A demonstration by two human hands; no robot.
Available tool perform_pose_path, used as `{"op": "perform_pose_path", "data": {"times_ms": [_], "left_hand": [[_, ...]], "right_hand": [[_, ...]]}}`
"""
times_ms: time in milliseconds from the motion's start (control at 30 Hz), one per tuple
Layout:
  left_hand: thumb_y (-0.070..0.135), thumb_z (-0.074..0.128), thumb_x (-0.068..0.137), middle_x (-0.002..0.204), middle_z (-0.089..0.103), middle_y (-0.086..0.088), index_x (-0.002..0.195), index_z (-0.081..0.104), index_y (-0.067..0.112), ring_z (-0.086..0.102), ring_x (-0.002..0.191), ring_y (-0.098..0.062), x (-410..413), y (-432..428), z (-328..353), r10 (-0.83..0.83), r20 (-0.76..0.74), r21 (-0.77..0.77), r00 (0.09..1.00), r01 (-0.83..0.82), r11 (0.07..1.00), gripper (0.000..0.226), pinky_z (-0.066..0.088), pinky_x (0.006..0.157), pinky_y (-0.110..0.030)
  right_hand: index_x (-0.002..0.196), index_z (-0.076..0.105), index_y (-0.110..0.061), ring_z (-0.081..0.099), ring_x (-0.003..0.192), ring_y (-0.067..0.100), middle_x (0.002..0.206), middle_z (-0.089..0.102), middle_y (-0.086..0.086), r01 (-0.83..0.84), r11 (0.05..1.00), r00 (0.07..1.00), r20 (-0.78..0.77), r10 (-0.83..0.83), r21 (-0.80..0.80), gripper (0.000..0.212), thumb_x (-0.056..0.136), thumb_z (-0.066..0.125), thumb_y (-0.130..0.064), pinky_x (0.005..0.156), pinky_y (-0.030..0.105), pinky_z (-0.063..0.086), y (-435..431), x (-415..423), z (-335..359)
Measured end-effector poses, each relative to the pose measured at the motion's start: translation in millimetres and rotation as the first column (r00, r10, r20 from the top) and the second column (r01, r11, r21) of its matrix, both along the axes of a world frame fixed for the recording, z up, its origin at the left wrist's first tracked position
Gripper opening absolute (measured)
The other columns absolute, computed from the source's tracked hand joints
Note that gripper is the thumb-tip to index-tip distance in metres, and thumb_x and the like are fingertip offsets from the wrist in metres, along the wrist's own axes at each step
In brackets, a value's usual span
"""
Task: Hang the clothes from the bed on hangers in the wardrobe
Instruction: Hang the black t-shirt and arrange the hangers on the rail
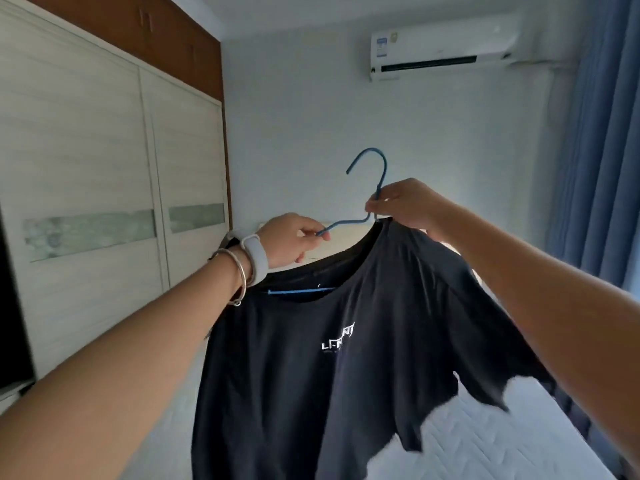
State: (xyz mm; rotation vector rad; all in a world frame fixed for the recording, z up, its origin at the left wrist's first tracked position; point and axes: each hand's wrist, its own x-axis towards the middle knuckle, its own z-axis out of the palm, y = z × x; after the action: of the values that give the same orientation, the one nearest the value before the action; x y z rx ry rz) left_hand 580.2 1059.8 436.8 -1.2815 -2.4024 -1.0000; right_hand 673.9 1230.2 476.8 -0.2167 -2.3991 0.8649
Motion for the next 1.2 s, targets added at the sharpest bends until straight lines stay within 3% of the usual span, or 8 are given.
{"op": "perform_pose_path", "data": {"times_ms": [200,400,500,600,700,967,1133,1200], "left_hand": [[0.023,0.061,0.085,0.065,0.060,0.012,0.084,0.066,0.021,0.057,0.051,0.008,-13,-46,-16,0.119,0.043,0.087,0.992,-0.122,0.989,0.005,0.048,0.070,-0.017],[0.028,0.046,0.094,0.109,0.062,-0.005,0.108,0.059,0.019,0.056,0.104,-0.016,-25,-152,-58,0.186,0.390,0.270,0.902,-0.305,0.913,0.021,0.041,0.096,-0.033],[0.031,0.044,0.094,0.102,0.062,0.000,0.105,0.055,0.024,0.059,0.095,-0.016,-25,-205,-83,0.151,0.548,0.320,0.822,-0.374,0.871,0.016,0.044,0.093,-0.035],[0.019,0.040,0.097,0.062,0.063,0.001,0.081,0.059,0.012,0.061,0.060,-0.014,-28,-253,-94,0.086,0.567,0.477,0.820,-0.411,0.777,0.025,0.052,0.058,-0.021],[0.007,0.036,0.097,0.038,0.057,0.003,0.073,0.056,0.008,0.054,0.034,-0.007,-38,-300,-105,0.197,0.543,0.330,0.816,-0.423,0.844,0.032,0.046,0.038,-0.016],[0.044,0.059,0.076,0.064,0.062,0.010,0.068,0.062,0.024,0.053,0.055,0.003,-56,-387,-142,0.183,0.504,0.177,0.844,-0.309,0.935,0.021,0.043,0.063,-0.017],[0.049,0.053,0.086,0.100,0.062,0.012,0.117,0.057,0.027,0.058,0.095,-0.005,-42,-409,-140,0.082,0.582,0.228,0.809,-0.259,0.939,0.039,0.046,0.089,-0.022],[0.047,0.051,0.087,0.095,0.062,0.011,0.109,0.061,0.027,0.057,0.092,-0.006,-40,-424,-138,0.081,0.588,0.256,0.805,-0.280,0.925,0.031,0.045,0.094,-0.027]], "right_hand": [[0.089,0.067,-0.014,0.054,0.087,0.015,0.079,0.060,-0.003,-0.125,0.992,0.992,-0.029,0.124,-0.031,0.014,0.089,0.053,-0.018,0.072,0.021,0.040,-14,-17,-10],[0.073,0.062,-0.019,0.052,0.077,0.009,0.075,0.061,-0.004,-0.247,0.969,0.966,-0.081,0.244,-0.022,0.021,0.091,0.051,-0.020,0.065,0.012,0.037,-69,-47,-13],[0.067,0.060,-0.021,0.053,0.074,0.004,0.075,0.061,-0.007,-0.321,0.943,0.944,-0.109,0.312,-0.088,0.026,0.091,0.051,-0.021,0.067,0.013,0.038,-108,-60,-9],[0.065,0.059,-0.021,0.052,0.072,0.004,0.072,0.060,-0.007,-0.356,0.930,0.929,-0.147,0.341,-0.095,0.028,0.091,0.051,-0.020,0.068,0.015,0.038,-154,-72,-5],[0.063,0.055,-0.021,0.049,0.065,0.006,0.069,0.058,-0.005,-0.304,0.952,0.951,-0.055,0.305,0.028,0.030,0.091,0.049,-0.018,0.062,0.020,0.038,-205,-87,-16],[0.068,0.058,-0.019,0.049,0.083,0.017,0.074,0.060,-0.002,-0.383,0.923,0.912,-0.167,0.374,-0.027,0.026,0.092,0.048,-0.020,0.073,0.027,0.041,-361,-117,9],[0.087,0.062,-0.011,0.050,0.082,0.014,0.075,0.059,-0.003,-0.474,0.879,0.868,-0.189,0.458,-0.044,0.018,0.093,0.047,-0.020,0.071,0.023,0.042,-445,-130,4],[0.080,0.061,-0.015,0.050,0.077,0.010,0.072,0.059,-0.005,-0.524,0.849,0.840,-0.202,0.503,-0.069,0.019,0.092,0.048,-0.020,0.068,0.020,0.042,-473,-135,3]]}}
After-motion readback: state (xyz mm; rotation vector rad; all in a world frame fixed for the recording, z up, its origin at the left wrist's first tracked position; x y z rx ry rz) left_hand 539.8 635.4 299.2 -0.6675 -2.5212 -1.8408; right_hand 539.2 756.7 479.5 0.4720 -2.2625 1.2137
